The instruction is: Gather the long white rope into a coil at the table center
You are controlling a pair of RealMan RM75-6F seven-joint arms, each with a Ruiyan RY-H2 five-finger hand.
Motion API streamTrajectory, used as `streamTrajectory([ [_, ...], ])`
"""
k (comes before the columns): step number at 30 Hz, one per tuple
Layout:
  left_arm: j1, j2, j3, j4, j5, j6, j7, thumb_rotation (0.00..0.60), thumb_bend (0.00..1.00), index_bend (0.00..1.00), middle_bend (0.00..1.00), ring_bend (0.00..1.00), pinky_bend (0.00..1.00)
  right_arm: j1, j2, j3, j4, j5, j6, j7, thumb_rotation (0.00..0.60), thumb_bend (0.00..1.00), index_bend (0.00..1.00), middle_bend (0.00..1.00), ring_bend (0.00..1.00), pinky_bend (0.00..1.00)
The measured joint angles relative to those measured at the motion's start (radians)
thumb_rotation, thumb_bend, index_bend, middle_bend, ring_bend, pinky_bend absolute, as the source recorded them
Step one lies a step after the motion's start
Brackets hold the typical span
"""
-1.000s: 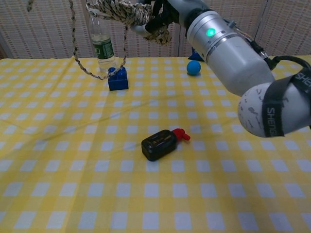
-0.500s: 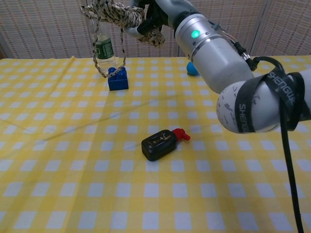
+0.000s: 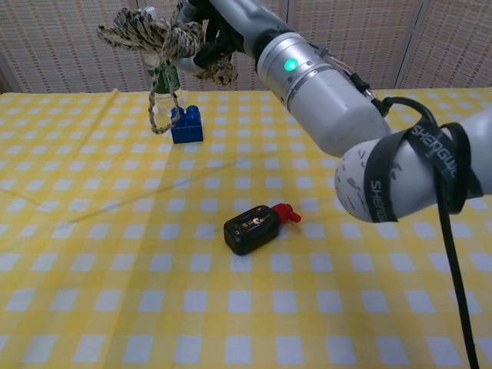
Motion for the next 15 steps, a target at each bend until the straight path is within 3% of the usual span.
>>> streamTrajectory([
  [15,-0.039,-0.053,-0.029,0.075,-0.168,-0.014,-0.068,0.6,0.37,0.79,1.0,1.0,1.0,0.004,0.0,-0.07,0.029,-0.121,0.012,0.223,0.6,0.41,0.81,0.68,0.61,0.62],
])
